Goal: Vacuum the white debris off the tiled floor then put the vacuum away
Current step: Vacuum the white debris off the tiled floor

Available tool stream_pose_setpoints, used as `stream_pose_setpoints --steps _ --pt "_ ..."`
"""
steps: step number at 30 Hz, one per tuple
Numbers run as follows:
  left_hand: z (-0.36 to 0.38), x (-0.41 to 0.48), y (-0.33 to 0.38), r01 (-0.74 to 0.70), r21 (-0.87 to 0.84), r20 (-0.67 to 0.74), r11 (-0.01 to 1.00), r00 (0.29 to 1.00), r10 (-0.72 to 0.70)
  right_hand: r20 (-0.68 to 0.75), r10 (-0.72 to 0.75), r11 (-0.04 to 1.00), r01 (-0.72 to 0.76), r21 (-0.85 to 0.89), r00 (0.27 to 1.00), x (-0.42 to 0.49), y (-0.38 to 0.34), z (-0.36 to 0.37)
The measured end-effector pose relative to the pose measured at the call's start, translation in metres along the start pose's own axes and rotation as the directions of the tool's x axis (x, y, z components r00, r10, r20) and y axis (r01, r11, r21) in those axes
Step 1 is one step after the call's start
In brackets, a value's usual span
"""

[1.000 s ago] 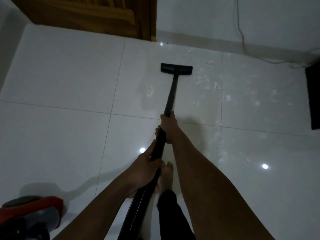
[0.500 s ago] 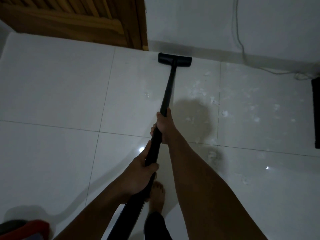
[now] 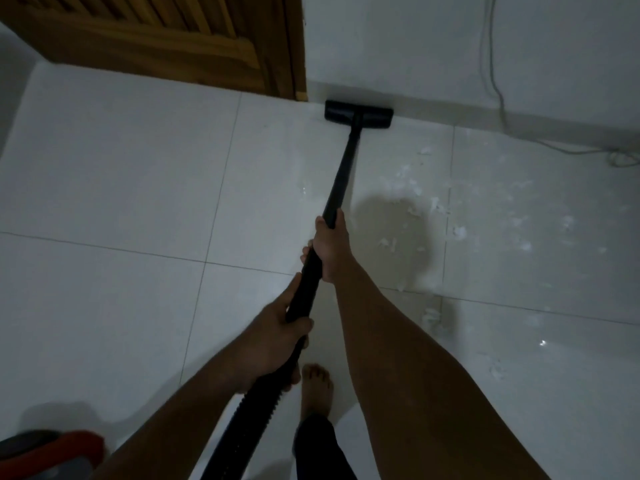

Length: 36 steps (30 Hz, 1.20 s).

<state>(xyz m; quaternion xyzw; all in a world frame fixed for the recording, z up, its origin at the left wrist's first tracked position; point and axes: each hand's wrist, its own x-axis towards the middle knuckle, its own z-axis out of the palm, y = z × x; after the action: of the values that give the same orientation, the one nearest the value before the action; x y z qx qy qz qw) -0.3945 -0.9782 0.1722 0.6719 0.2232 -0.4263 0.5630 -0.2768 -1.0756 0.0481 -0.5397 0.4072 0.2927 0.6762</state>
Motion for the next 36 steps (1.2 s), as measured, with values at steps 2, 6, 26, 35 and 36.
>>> stream_pose_setpoints --steps 2,6,26,35,36 --pt "-0.001 -0.008 0.0 -0.005 -0.029 0.011 1.0 1.0 0.006 0.008 -0.028 1.0 0.028 0.008 1.0 -0.008 -0.001 0.001" --pt "0.001 -0.042 -0.009 -0.014 -0.019 0.034 1.0 0.999 0.015 0.021 -0.064 0.997 0.063 0.054 0.998 -0.041 0.007 -0.002" --pt "0.026 -0.296 -0.253 -0.062 0.058 0.083 0.996 0.995 0.057 -0.001 -0.055 0.994 0.055 0.095 0.998 -0.277 0.28 -0.001" --pt "0.073 -0.385 -0.354 -0.068 0.156 0.045 0.985 0.997 0.062 -0.009 -0.019 0.993 0.02 0.119 1.0 -0.363 0.397 -0.034" --pt "0.079 -0.392 -0.364 -0.074 0.16 0.044 0.984 0.997 0.068 -0.006 -0.019 0.991 0.02 0.129 1.0 -0.37 0.408 -0.039"
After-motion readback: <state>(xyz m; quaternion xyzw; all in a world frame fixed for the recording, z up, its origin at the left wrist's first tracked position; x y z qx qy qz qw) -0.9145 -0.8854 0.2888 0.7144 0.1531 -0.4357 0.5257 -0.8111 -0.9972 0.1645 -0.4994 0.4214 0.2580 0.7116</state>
